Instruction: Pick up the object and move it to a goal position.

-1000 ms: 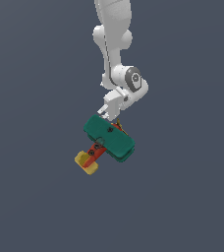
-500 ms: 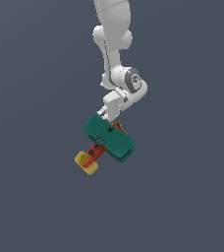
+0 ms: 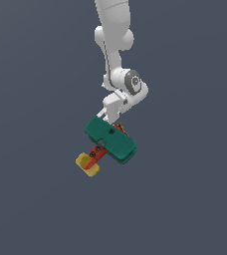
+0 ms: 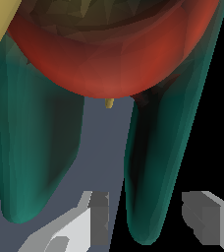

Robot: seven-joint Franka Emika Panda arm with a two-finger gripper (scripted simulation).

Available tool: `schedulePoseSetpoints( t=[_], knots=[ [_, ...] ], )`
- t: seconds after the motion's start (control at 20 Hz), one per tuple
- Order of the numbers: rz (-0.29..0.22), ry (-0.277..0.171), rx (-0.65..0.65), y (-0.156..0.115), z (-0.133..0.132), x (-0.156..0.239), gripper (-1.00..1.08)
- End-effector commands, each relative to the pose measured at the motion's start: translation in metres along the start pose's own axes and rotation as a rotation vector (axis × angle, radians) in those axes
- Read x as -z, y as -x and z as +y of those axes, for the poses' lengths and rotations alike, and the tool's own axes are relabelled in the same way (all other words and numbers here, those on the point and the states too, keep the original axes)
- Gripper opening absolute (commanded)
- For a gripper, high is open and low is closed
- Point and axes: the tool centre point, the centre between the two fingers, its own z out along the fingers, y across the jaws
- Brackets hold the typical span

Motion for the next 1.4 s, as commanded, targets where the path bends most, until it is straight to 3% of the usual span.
schedulePoseSetpoints(
  t=[0.0,0.5,0.55,1.35],
  knots=[
    [0.0,0.0,0.0,0.0,0.0,-0.007,0.28],
    [0.0,0.0,-0.001,0.0,0.0,-0.025,0.28],
    [0.0,0.0,-0.001,0.0,0.0,-0.025,-1.0],
    [-0.001,0.0,-0.001,-0.002,0.003,-0.019,-1.0]
  ],
)
